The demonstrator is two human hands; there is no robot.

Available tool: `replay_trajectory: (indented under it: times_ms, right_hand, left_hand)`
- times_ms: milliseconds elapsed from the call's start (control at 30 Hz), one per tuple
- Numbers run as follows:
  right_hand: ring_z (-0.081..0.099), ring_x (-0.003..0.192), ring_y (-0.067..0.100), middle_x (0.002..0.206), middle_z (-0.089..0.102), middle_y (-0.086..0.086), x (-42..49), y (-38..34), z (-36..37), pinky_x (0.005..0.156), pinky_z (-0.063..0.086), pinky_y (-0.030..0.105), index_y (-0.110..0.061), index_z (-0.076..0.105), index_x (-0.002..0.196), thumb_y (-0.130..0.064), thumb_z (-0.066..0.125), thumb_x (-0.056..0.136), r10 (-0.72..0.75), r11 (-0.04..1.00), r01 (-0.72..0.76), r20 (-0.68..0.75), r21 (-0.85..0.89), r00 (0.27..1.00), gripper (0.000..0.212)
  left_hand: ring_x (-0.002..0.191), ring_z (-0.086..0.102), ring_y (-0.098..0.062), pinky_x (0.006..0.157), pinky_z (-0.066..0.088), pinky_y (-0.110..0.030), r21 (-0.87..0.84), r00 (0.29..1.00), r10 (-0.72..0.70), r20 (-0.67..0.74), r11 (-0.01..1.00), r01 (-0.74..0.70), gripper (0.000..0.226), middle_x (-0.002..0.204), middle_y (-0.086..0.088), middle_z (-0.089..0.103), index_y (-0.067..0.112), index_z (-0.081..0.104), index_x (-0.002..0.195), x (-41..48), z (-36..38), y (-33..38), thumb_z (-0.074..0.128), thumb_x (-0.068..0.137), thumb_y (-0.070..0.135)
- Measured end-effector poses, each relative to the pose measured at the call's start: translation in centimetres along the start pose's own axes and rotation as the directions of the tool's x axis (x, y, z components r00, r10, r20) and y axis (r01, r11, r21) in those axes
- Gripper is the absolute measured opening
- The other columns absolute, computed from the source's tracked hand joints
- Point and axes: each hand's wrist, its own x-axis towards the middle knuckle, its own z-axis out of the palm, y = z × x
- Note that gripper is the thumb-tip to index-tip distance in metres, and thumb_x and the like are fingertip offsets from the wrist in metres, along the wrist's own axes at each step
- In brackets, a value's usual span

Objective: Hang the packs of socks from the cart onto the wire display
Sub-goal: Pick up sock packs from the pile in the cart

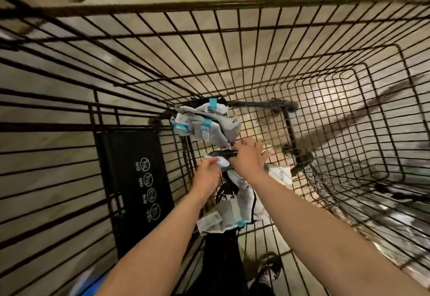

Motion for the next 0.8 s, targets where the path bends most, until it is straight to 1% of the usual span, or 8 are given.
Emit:
replay_trajectory:
  times_ms: [100,233,300,367,433,567,700,800]
  right_hand:
    - [0.031,0.126,0.027,0.136,0.046,-0.005,-1.3,0.5,-1.5,0.101,0.025,0.045,-0.033,0.065,0.120,-0.034,0.061,0.093,0.006,0.996,0.005,-0.115,0.092,0.993,0.027]
    - [0.036,0.112,0.020,0.119,0.062,-0.012,-2.7,1.5,-3.2,0.090,0.029,0.038,-0.031,0.064,0.123,-0.034,0.058,0.096,0.038,0.926,0.047,-0.217,0.374,0.975,0.028]
    - [0.044,0.110,0.017,0.106,0.064,-0.013,-3.5,1.3,-3.8,0.095,0.041,0.037,-0.029,0.067,0.118,-0.030,0.062,0.095,0.093,0.769,0.055,-0.196,0.637,0.976,0.024]
    - [0.061,0.103,0.015,0.107,0.069,-0.004,-4.5,0.4,-4.5,0.088,0.052,0.033,-0.027,0.068,0.109,-0.026,0.063,0.094,0.131,0.511,-0.008,-0.069,0.860,0.989,0.016]
    - [0.068,0.100,0.017,0.110,0.072,0.001,-5.3,-0.9,-4.5,0.087,0.057,0.039,-0.028,0.070,0.107,-0.029,0.064,0.091,0.089,0.357,-0.093,0.065,0.929,0.994,0.017]
    - [0.071,0.094,0.015,0.100,0.074,-0.005,-6.7,-2.8,-3.8,0.089,0.057,0.040,-0.031,0.071,0.098,-0.024,0.064,0.093,-0.063,0.487,-0.062,0.106,0.871,0.992,0.011]
    - [0.068,0.101,0.015,0.109,0.074,-0.001,-6.3,-4.0,-3.4,0.089,0.054,0.033,-0.021,0.073,0.114,-0.027,0.061,0.096,-0.094,0.591,-0.024,0.099,0.806,0.991,0.023]
    - [0.061,0.113,0.016,0.125,0.067,0.000,-4.6,-4.9,-4.2,0.097,0.049,0.032,-0.019,0.065,0.131,-0.026,0.059,0.099,-0.112,0.728,0.098,-0.023,0.678,0.993,0.033]
  left_hand:
    - [0.098,0.062,-0.020,0.091,0.049,-0.037,-0.025,0.999,-0.025,0.029,0.999,0.026,0.011,0.112,-0.002,0.068,0.025,0.063,0.107,-1.4,-0.7,1.3,0.054,0.100,0.022]
    - [0.110,0.061,-0.017,0.098,0.052,-0.043,-0.081,1.000,-0.029,-0.002,0.996,0.029,0.028,0.124,0.000,0.064,0.022,0.056,0.127,-3.1,-1.3,2.8,0.054,0.101,0.035]
    - [0.117,0.057,-0.014,0.088,0.052,-0.034,-0.164,0.999,-0.033,0.022,0.986,0.036,0.045,0.133,0.003,0.059,0.021,0.046,0.142,-3.8,-1.4,3.6,0.053,0.102,0.040]
    - [0.115,0.059,-0.012,0.083,0.050,-0.027,-0.304,0.999,-0.011,0.033,0.952,0.020,0.052,0.135,0.003,0.059,0.021,0.043,0.147,-4.5,-1.8,4.7,0.053,0.101,0.044]
    - [0.107,0.068,-0.018,0.083,0.058,-0.035,-0.442,0.999,0.008,0.050,0.897,0.015,0.045,0.126,-0.001,0.068,0.026,0.054,0.138,-4.7,-2.4,5.3,0.056,0.098,0.048]
    - [0.100,0.071,-0.017,0.092,0.057,-0.042,-0.384,0.993,0.071,-0.099,0.918,-0.104,0.021,0.111,0.001,0.074,0.032,0.064,0.108,-4.6,-4.2,5.1,0.062,0.094,0.049]
    - [0.088,0.065,-0.009,0.069,0.053,-0.025,-0.321,0.963,-0.004,-0.271,0.943,-0.087,0.030,0.112,0.000,0.069,0.023,0.060,0.122,-4.1,-6.0,4.3,0.056,0.100,0.043]
    - [0.095,0.065,-0.017,0.077,0.057,-0.034,-0.331,0.946,-0.063,-0.317,0.942,-0.048,0.038,0.115,-0.002,0.067,0.021,0.057,0.129,-3.1,-7.0,3.4,0.054,0.100,0.046]
